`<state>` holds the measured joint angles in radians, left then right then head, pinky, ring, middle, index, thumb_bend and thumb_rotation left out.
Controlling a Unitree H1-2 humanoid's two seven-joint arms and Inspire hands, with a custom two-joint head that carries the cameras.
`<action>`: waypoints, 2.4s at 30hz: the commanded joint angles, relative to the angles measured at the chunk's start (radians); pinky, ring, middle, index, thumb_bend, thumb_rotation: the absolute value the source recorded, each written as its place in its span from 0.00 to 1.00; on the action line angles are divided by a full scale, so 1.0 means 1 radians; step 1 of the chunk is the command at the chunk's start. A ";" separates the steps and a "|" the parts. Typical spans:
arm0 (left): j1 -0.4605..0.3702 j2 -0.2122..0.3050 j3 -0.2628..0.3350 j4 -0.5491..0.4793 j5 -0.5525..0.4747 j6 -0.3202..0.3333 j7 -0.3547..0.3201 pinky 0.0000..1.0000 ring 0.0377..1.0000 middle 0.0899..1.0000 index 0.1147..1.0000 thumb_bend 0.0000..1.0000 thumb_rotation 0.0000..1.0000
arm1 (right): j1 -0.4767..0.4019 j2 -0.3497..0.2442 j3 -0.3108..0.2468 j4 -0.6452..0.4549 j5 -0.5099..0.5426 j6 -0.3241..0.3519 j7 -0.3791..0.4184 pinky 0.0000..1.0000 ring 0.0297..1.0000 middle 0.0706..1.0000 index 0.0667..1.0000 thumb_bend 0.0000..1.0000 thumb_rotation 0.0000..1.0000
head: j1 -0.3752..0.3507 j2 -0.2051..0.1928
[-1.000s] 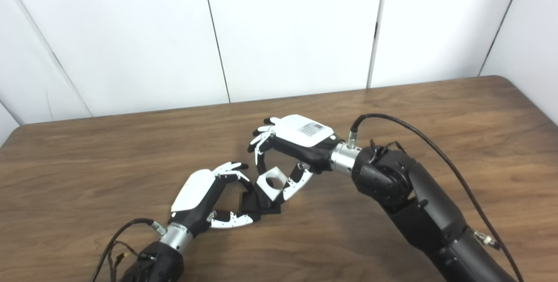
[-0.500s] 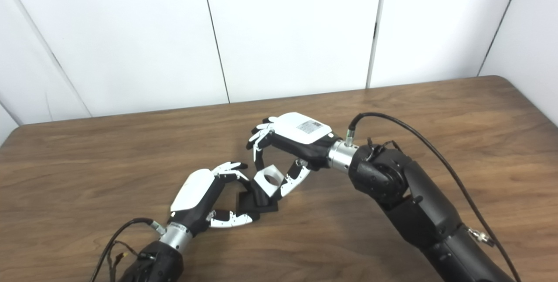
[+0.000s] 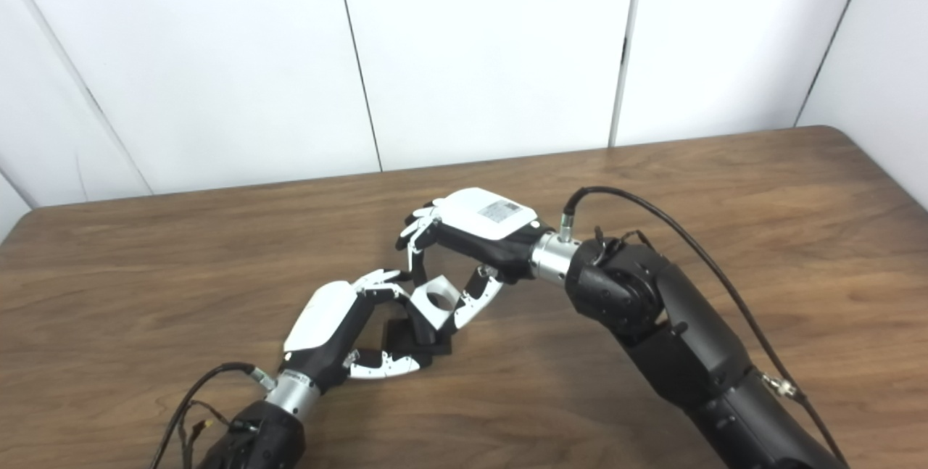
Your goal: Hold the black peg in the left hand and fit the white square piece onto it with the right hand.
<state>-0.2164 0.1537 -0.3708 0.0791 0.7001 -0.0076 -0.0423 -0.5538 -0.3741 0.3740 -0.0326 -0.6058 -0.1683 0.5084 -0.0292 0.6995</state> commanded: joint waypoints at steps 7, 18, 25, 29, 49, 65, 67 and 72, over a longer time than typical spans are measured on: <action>-0.008 0.006 -0.007 0.028 -0.005 0.023 -0.030 0.83 0.90 0.85 0.49 0.72 0.28 | -0.077 -0.002 -0.021 -0.041 0.011 0.000 -0.003 0.95 0.90 0.78 0.44 0.52 0.15 | 0.000 0.001; -0.016 0.005 -0.004 0.039 -0.007 0.014 -0.016 0.84 0.90 0.85 0.42 0.52 0.07 | -0.111 -0.011 -0.027 -0.067 0.018 0.017 0.032 0.96 0.91 0.78 0.44 0.52 0.14 | -0.005 -0.001; -0.021 0.008 -0.012 0.040 -0.008 0.024 -0.013 0.84 0.91 0.85 0.42 0.52 0.06 | -0.113 -0.012 -0.030 -0.073 0.020 0.008 0.033 0.95 0.90 0.78 0.44 0.52 0.14 | -0.004 -0.001; -0.020 0.007 -0.012 0.039 -0.014 0.027 -0.015 0.85 0.91 0.85 0.42 0.52 0.06 | -0.115 -0.008 -0.032 -0.079 0.025 0.011 0.036 0.95 0.90 0.78 0.44 0.52 0.15 | -0.004 0.000; -0.016 0.006 -0.012 0.039 -0.016 0.028 -0.012 0.84 0.90 0.85 0.42 0.52 0.07 | -0.115 -0.029 0.008 -0.108 0.022 0.004 0.098 0.97 0.90 0.78 0.44 0.52 0.15 | -0.001 0.016; -0.022 0.003 -0.010 0.042 -0.022 0.040 -0.020 0.85 0.91 0.85 0.42 0.52 0.07 | -0.091 -0.064 0.012 -0.156 0.082 -0.010 0.155 0.96 0.91 0.78 0.44 0.52 0.14 | 0.004 0.032; -0.022 0.003 -0.011 0.040 -0.022 0.040 -0.019 0.85 0.91 0.85 0.42 0.52 0.07 | -0.090 -0.065 0.012 -0.155 0.085 -0.013 0.154 0.96 0.91 0.78 0.44 0.52 0.15 | 0.002 0.032; -0.020 0.002 -0.012 0.042 -0.018 0.036 -0.012 0.84 0.90 0.85 0.42 0.52 0.07 | -0.086 -0.056 0.015 -0.149 0.094 0.000 0.156 0.99 0.91 0.79 0.44 0.52 0.14 | 0.000 0.032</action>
<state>-0.2317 0.1435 -0.3730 0.0952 0.6557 -0.0086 -0.0307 -0.6042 -0.4343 0.3994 -0.1641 -0.5312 -0.1614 0.6716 -0.0291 0.7317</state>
